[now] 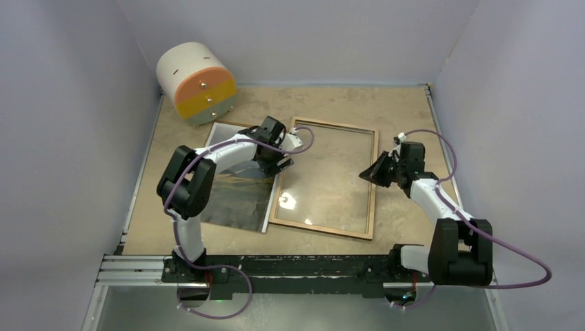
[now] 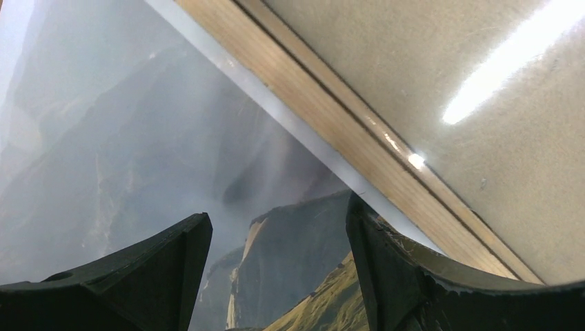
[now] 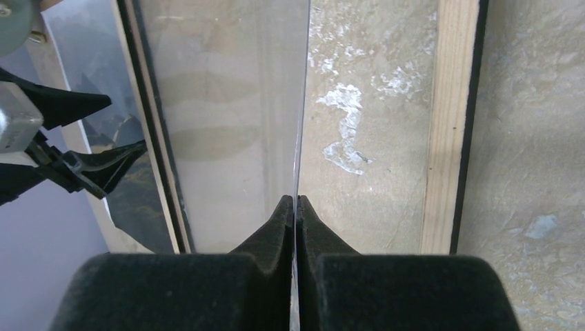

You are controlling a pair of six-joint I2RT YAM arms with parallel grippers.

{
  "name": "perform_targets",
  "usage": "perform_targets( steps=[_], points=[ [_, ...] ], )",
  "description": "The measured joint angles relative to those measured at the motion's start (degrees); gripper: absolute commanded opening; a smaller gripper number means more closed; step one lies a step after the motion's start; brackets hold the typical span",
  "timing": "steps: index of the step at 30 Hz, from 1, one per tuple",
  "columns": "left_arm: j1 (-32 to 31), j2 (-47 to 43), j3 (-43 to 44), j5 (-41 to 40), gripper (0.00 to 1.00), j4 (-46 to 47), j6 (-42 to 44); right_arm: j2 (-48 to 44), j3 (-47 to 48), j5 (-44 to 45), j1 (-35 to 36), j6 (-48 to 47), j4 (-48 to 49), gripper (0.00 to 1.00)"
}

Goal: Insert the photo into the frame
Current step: Place the photo frame item in the photo frame.

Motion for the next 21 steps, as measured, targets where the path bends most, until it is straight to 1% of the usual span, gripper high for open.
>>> perform_targets(
  steps=[6,12,21],
  points=[
    [-0.7,0.2,0.0,0.6,0.76,0.3,0.0,-2.9,-1.3,-3.5,-0.1,0.4,4.4,0.00],
    [-0.6,0.2,0.0,1.8,0.77,0.3,-0.4,-6.8,-3.4,-8.4,-0.2,2.0,11.1,0.00],
    [1.2,0.2,0.0,5.0,0.76,-0.2,-0.5,-8.3,-4.7,-14.6,-0.5,6.0,19.4,0.00]
  ],
)
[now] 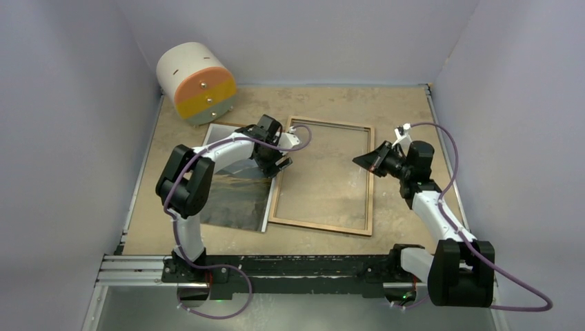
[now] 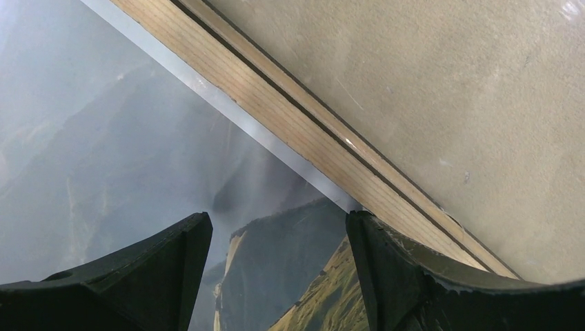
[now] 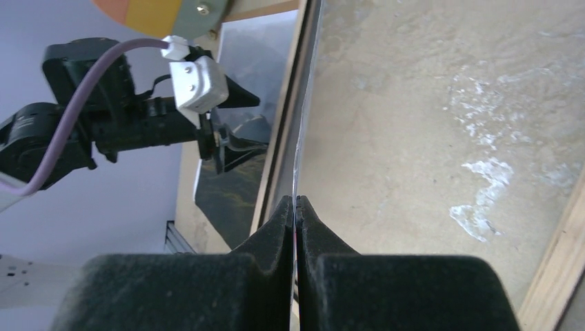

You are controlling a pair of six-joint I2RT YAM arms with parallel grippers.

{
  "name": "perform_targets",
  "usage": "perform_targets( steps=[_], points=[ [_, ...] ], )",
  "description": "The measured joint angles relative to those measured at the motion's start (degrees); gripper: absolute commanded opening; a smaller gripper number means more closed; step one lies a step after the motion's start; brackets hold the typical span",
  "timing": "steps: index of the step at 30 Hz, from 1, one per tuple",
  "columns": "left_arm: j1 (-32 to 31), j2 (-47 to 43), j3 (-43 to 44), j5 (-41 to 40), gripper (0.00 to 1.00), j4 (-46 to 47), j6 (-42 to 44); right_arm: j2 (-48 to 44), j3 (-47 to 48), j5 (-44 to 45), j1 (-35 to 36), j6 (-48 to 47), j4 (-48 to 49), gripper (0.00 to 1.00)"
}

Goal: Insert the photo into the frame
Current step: Place the photo frame item in the photo frame.

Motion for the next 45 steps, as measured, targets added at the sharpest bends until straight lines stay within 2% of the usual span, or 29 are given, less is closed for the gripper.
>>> perform_targets(
  steps=[7,18,28,33,39,45],
  points=[
    [0.3,0.1,0.0,0.8,0.76,-0.2,0.0,0.3,-1.0,-3.1,0.0,3.5,5.3,0.00],
    [0.6,0.1,0.0,0.8,0.76,-0.9,0.1,2.6,-1.4,-4.4,-0.1,6.9,8.6,0.00],
    [0.7,0.1,0.0,1.3,0.76,-0.9,0.3,6.4,-4.5,-7.2,-0.2,19.6,23.8,0.00],
    [0.7,0.1,0.0,1.6,0.76,-0.9,0.7,8.4,-5.4,-7.2,-0.2,22.6,27.2,0.00],
    [0.7,0.1,0.0,1.6,0.76,-0.9,0.8,8.9,-5.2,-6.8,-0.2,20.7,25.0,0.00],
    [0.7,0.1,0.0,1.4,0.76,-0.9,1.3,7.7,-2.6,-0.3,-0.3,13.0,10.1,0.00]
  ],
)
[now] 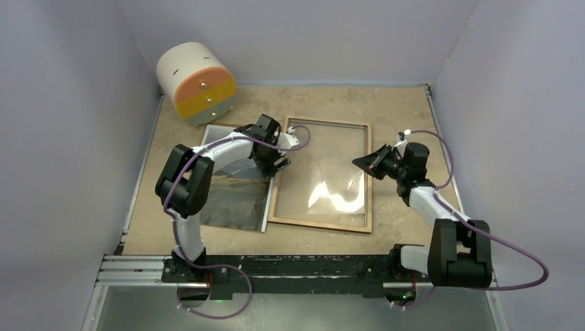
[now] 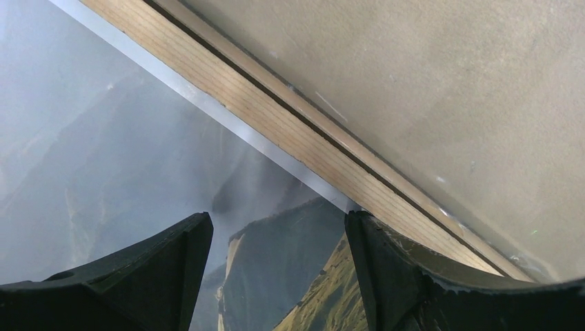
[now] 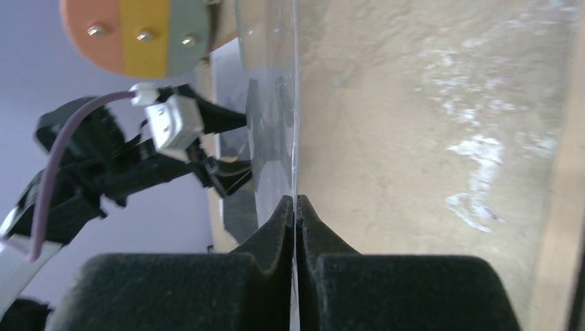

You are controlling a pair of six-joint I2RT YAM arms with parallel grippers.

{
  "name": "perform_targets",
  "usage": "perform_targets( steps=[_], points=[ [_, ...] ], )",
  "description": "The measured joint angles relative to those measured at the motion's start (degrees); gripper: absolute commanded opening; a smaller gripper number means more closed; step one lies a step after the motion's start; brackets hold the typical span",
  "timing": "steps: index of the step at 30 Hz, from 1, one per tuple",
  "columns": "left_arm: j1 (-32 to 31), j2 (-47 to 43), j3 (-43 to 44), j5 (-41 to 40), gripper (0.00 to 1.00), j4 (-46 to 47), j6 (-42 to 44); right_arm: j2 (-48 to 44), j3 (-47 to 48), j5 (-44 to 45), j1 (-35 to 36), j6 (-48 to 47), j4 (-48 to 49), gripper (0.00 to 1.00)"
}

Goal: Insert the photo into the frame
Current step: Place the photo frame item in the photo frame.

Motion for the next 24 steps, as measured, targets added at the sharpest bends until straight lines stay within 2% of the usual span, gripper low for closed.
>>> perform_targets(
  steps=[4,10,16,24],
  points=[
    [0.1,0.0,0.0,-0.9,0.75,-0.2,0.7,0.2,1.4,5.0,-0.2,-4.1,-7.1,0.00],
    [0.1,0.0,0.0,-1.0,0.75,-0.1,0.9,1.4,2.2,8.4,0.1,-8.2,-12.3,0.00],
    [0.1,0.0,0.0,-1.1,0.75,-0.1,1.0,1.7,2.2,8.3,0.1,-9.2,-12.0,0.00],
    [0.1,0.0,0.0,-1.1,0.75,-0.1,1.0,-0.4,0.9,5.3,0.1,-9.1,-6.4,0.00]
  ],
)
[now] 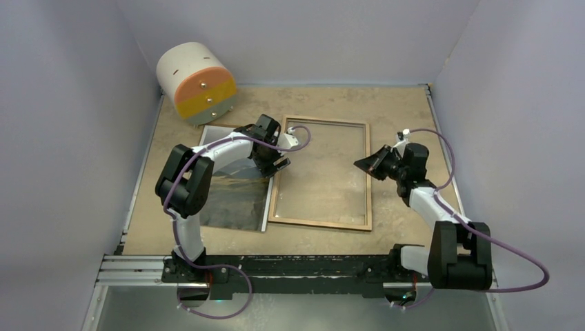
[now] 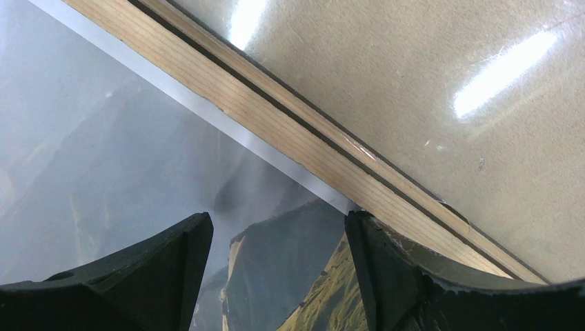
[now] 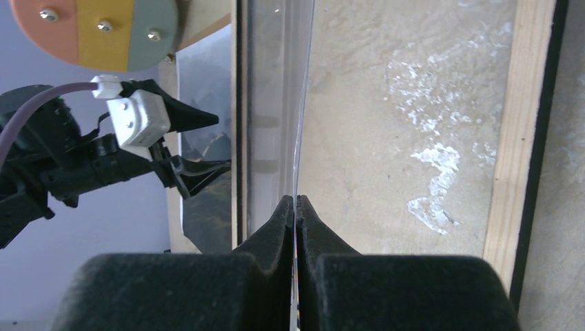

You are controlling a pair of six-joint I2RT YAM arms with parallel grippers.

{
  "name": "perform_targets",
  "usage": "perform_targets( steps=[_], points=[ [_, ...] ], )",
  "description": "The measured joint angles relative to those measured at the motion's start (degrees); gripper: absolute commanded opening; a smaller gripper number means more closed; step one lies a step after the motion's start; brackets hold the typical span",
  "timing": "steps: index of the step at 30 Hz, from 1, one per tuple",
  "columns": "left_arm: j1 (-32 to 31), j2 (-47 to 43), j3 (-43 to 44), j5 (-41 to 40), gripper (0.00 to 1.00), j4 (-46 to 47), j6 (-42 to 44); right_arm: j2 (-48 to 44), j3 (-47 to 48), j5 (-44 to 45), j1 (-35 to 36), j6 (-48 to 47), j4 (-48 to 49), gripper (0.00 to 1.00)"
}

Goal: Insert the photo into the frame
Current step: Place the photo frame item in the photo frame.

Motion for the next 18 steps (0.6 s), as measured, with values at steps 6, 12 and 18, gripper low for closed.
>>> perform_targets(
  steps=[6,12,18],
  points=[
    [0.0,0.0,0.0,0.0,0.75,0.0,0.0,-1.4,-1.2,-1.4,0.0,0.1,3.1,0.00],
    [0.0,0.0,0.0,-0.1,0.75,0.0,0.0,-1.2,-1.5,-1.4,0.1,-0.1,3.6,0.00],
    [0.0,0.0,0.0,-0.1,0.75,0.0,0.0,0.7,-1.4,1.4,0.4,-2.6,1.8,0.32]
  ],
)
